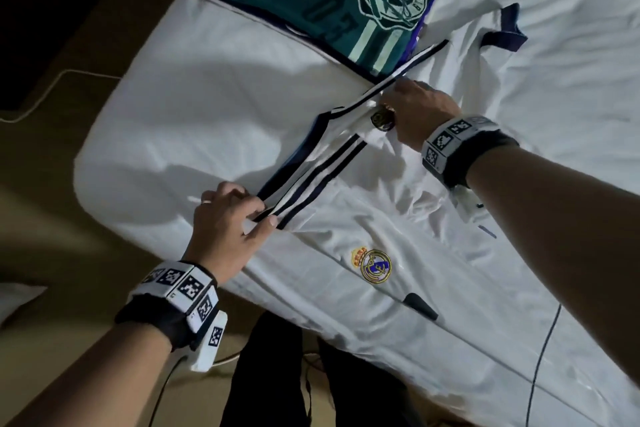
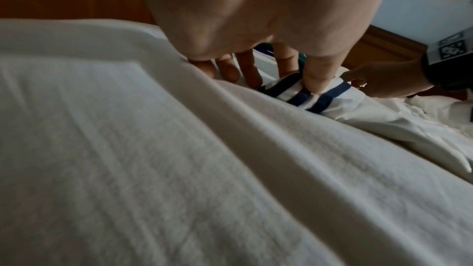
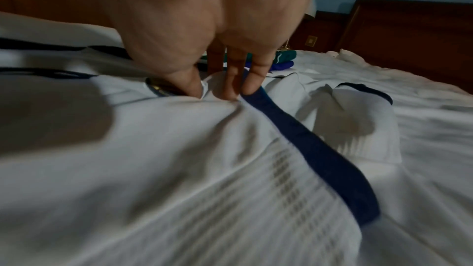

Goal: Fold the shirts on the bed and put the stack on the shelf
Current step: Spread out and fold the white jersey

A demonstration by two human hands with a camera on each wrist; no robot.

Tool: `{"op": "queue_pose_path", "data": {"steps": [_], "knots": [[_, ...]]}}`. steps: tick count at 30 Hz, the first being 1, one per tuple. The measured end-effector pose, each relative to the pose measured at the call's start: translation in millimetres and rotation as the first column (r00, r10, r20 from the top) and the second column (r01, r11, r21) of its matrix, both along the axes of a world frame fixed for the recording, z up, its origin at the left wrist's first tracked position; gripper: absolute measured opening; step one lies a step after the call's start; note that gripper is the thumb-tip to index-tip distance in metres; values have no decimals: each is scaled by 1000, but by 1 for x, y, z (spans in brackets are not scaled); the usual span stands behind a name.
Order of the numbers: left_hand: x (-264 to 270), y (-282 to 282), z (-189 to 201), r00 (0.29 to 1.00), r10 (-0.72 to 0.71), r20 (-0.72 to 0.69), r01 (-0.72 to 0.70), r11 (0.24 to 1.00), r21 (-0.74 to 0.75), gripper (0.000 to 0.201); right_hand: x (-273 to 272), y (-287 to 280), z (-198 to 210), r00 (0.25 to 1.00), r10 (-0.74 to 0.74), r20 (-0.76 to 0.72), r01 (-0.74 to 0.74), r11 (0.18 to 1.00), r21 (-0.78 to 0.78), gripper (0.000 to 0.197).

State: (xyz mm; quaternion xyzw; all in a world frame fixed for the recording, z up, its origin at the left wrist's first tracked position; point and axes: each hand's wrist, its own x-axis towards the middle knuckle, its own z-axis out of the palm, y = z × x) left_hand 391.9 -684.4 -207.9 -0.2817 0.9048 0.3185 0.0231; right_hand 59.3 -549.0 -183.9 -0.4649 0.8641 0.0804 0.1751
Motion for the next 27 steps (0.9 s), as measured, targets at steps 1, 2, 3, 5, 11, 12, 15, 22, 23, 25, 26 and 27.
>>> {"op": "queue_pose_path", "data": {"steps": [1, 2, 3, 5, 11, 12, 15, 22, 23, 25, 26, 27], "knots": [[3, -2, 0, 1000, 9, -8, -8, 1000, 21, 43, -4, -2, 1, 1000, -26, -17, 26, 1000, -17, 44], [5, -4, -1, 1000, 16, -6, -15, 999, 36, 42, -9, -3, 2, 997, -78, -24, 77, 995, -62, 37], [7, -5, 0, 1000, 24, 1, -24, 999, 45, 41, -13, -4, 3, 989, -142, -27, 138, 984, -114, 30], [8, -6, 0, 998, 55, 14, -56, 997, 52, 39, -17, -3, 2, 966, -259, -23, 251, 953, -170, 24], [3, -4, 5, 992, 127, 22, -129, 989, 76, 29, 3, 15, -10, 967, -251, 39, 249, 905, -345, 41], [4, -5, 4, 993, 119, 5, -119, 991, 65, 27, 8, 22, -10, 974, -225, -4, 208, 909, -362, 39], [10, -3, 4, 996, 93, 16, -94, 993, 76, 26, 30, 46, -9, 991, -109, -81, 77, 942, -325, 35], [3, -10, 5, 973, 106, 203, -114, 993, 25, 16, 32, 73, -25, 995, -96, 5, 96, 995, 21, 66], [0, -12, 7, 961, 73, 266, -70, 997, -21, 19, 31, 75, -27, 996, -93, -2, 93, 995, 43, 68], [-6, -14, 10, 930, 18, 368, 9, 997, -72, 22, 29, 76, -30, 995, -101, 10, 100, 993, 69, 70], [-8, -14, 10, 917, 14, 399, 22, 996, -85, 22, 29, 76, -29, 993, -117, 25, 115, 991, 69, 69], [-10, -12, 12, 917, 25, 397, 15, 995, -98, 22, 31, 76, -26, 990, -133, 38, 131, 990, 52, 68]]}}
